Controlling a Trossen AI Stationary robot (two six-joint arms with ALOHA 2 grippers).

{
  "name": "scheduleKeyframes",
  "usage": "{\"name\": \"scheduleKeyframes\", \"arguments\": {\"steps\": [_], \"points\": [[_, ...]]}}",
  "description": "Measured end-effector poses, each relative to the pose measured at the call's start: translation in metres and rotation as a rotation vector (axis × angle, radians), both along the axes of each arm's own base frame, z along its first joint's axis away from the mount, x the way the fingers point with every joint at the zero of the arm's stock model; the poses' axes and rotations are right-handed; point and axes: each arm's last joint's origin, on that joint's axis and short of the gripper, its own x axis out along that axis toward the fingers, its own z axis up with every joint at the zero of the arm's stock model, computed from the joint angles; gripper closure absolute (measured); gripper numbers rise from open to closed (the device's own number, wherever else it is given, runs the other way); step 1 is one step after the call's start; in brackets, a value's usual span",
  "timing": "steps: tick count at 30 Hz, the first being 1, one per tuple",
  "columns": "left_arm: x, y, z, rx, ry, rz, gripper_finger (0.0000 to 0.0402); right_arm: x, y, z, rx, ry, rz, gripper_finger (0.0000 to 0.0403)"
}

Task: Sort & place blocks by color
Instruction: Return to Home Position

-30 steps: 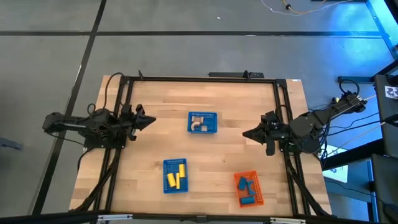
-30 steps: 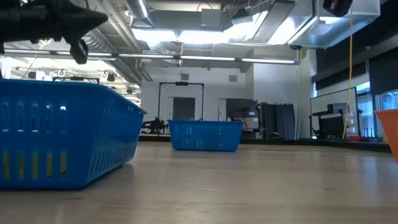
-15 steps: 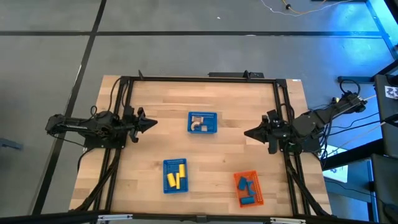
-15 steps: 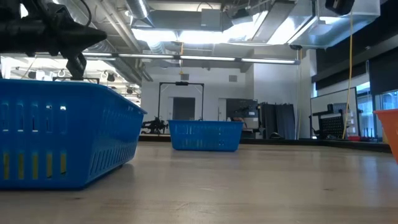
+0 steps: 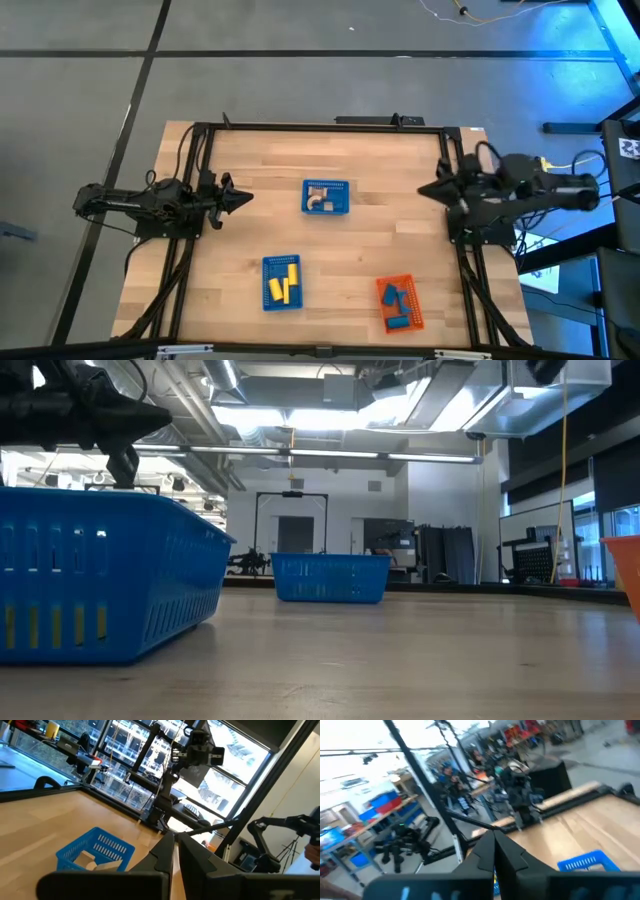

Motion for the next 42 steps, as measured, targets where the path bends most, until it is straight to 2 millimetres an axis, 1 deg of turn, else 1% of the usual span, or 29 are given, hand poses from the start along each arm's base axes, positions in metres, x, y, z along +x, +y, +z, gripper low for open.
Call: {"name": "scheduleKeyframes", "arguments": {"steps": [4,8,10,13,17,20,23,27,30,32,34,36,42], "points": [[0.0,0.0,0.0,0.0,0.0,0.0,0.0387,-0.023,-0.004,-0.007,-0.042,-0.063,0.059,0.0403],[0.0,0.0,0.0,0.0,0.0,0.0,0.0394,-0.03,-0.004,-0.025,-0.046,-0.07,0.078,0.0403],[0.0,0.0,0.0,0.0,0.001,0.0,0.0398,-0.026,-0.004,-0.041,-0.044,-0.06,0.068,0.0403],[0.0,0.0,0.0,0.001,0.001,0.0,0.0401,-0.016,-0.004,-0.07,-0.021,-0.034,0.069,0.0403],[0.0,0.0,0.0,0.001,0.0,0.0,0.0395,-0.008,-0.003,-0.105,0.0,-0.055,0.067,0.0403],[0.0,0.0,0.0,0.001,0.0,0.0,0.0388,-0.007,-0.004,-0.122,0.006,-0.107,0.036,0.0403],[0.0,0.0,0.0,0.001,0.0,0.0,0.0383,-0.007,-0.008,-0.137,-0.004,-0.124,-0.08,0.0403],[0.0,0.0,0.0,0.001,0.0,0.0,0.0378,-0.007,-0.011,-0.147,-0.05,-0.136,-0.191,0.0403],[0.0,0.0,0.0,0.001,0.0,0.0,0.0378,-0.003,-0.011,-0.161,-0.058,-0.084,-0.212,0.0403],[0.0,0.0,0.0,0.001,0.0,0.001,0.038,-0.003,-0.011,-0.168,-0.09,-0.018,-0.212,0.0403],[0.0,0.0,0.0,0.001,0.001,0.0,0.0384,-0.002,-0.011,-0.168,-0.136,-0.021,-0.188,0.0403],[0.0,0.0,0.0,0.001,0.001,0.0,0.0388,-0.002,-0.01,-0.169,-0.146,-0.012,-0.176,0.0402],[0.0,0.0,0.0,0.001,0.001,0.001,0.0397,-0.002,-0.009,-0.17,-0.069,-0.004,-0.132,0.0388]]}}
